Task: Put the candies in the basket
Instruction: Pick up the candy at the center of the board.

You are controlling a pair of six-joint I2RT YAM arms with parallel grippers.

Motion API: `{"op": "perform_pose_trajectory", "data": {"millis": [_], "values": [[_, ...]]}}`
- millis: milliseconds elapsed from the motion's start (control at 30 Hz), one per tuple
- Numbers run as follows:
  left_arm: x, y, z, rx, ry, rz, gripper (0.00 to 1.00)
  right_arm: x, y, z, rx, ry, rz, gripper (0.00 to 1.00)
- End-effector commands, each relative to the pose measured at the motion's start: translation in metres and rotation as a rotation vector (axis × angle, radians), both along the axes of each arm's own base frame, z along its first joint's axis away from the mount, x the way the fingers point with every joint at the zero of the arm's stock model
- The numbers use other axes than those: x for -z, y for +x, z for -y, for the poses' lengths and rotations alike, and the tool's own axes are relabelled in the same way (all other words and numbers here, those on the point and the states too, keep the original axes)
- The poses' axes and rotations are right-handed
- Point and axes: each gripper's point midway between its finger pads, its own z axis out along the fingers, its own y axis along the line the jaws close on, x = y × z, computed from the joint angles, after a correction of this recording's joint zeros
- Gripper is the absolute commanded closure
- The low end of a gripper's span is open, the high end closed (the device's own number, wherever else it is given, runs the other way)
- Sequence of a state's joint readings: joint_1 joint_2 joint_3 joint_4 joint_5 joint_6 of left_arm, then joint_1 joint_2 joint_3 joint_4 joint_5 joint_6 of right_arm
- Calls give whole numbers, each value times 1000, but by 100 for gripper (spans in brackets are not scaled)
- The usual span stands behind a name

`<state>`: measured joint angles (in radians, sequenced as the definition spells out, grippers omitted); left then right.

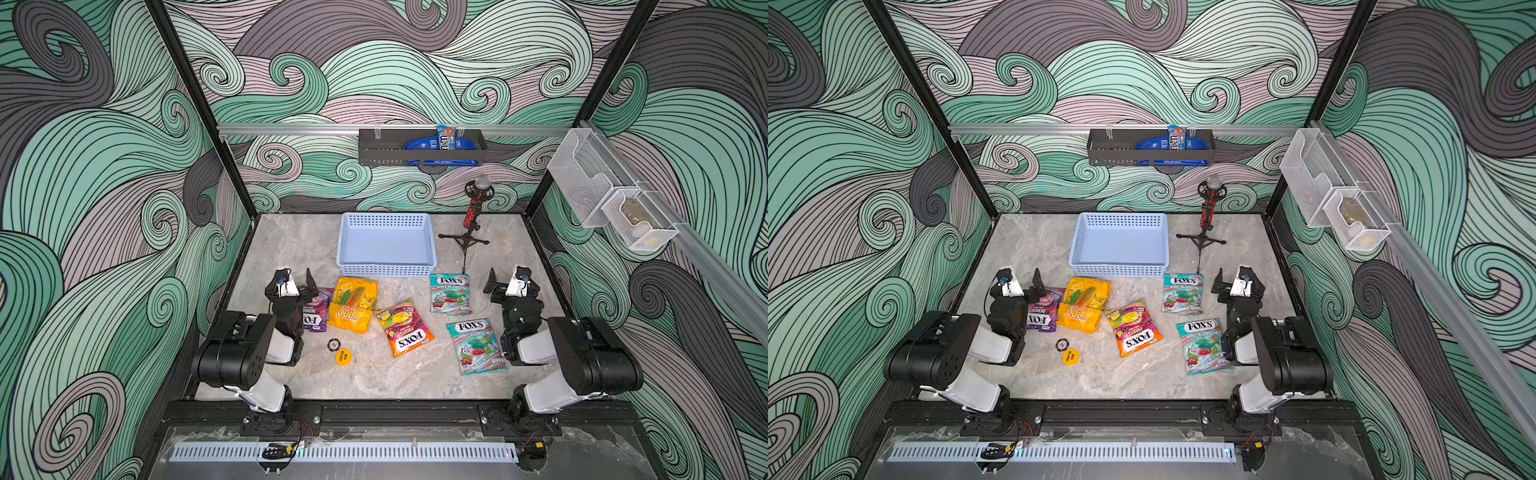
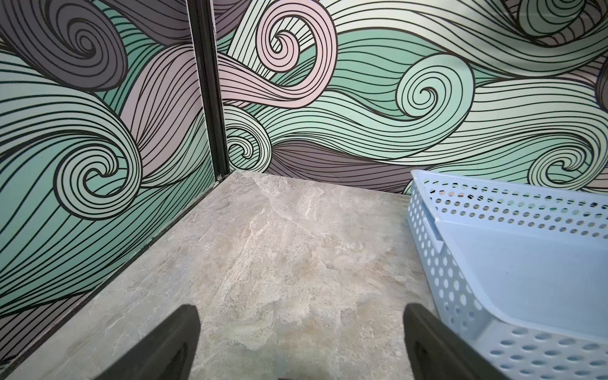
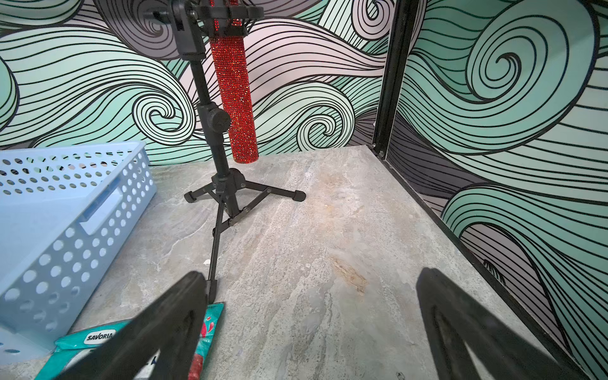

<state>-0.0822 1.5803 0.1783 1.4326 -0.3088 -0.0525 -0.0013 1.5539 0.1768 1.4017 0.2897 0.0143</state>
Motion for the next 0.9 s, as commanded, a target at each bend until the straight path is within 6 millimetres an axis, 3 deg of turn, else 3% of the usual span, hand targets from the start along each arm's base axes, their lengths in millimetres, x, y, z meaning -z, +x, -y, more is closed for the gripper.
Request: {"op": "perform_pose_trajectory", "data": {"millis": [0, 567, 733, 867], "values": [[-4, 3, 1, 16, -6, 13, 1, -6, 3, 1, 5, 4, 18, 0], [-7, 1, 3, 28, 0, 28, 1, -6, 1, 2, 6, 2, 24, 0], [-38, -9, 3, 33, -23, 55, 1, -35, -37, 18, 122, 30, 149, 0], [-50, -1, 16, 91, -119, -80, 1, -53, -47, 15, 154, 72, 129, 0]]}}
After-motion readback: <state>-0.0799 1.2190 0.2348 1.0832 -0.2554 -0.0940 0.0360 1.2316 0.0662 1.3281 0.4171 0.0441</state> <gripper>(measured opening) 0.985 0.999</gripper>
